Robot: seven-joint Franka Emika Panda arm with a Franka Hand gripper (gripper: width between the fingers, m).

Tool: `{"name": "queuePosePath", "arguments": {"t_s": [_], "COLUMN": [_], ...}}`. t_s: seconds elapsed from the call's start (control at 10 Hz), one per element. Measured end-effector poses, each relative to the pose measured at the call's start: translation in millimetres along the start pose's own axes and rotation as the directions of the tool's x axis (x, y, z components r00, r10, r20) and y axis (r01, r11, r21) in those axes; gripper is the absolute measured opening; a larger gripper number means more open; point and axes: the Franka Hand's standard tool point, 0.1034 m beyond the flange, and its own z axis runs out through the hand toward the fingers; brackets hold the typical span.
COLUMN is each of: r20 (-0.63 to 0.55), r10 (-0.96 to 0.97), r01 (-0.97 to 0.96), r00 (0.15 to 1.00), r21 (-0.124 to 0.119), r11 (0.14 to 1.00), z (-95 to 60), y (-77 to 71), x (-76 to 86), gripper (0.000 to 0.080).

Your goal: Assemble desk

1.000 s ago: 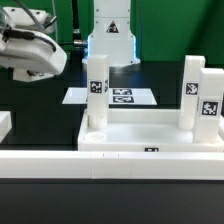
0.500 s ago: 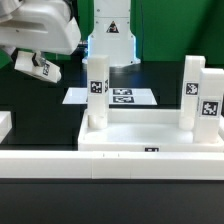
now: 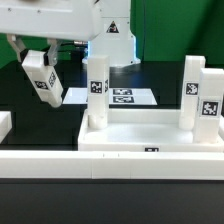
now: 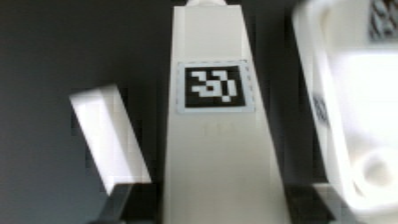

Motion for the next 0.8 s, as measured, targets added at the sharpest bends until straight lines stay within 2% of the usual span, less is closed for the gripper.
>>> {"name": "queuePosePath", "arguments": {"t_s": [0.1, 0.3, 0.4, 0.6, 0.8], "r20": [-0.059, -0.179, -0.229, -0.244, -0.245], "r10": [-0.031, -0.035, -0.033, -0.046, -0.064], "r01": [0.03, 0.031, 0.027, 0.045, 0.067], "r00": [0.998, 0.983, 0.973, 0.969, 0.967], "r21": [-0.009, -0.029, -0.032, -0.009, 0.004], "r11": [0.999, 0.999, 0.999, 0.999, 0.998], "z": [-3.1, -0.3, -1.0, -16.3, -25.6], "y": [-11.6, -8.5, -12.2, -38.8, -55.6], "x": [0.9, 5.5, 6.0, 12.7, 21.2], "gripper": [0.0291, 0.0291, 0.0291, 0.0291, 0.0291]}}
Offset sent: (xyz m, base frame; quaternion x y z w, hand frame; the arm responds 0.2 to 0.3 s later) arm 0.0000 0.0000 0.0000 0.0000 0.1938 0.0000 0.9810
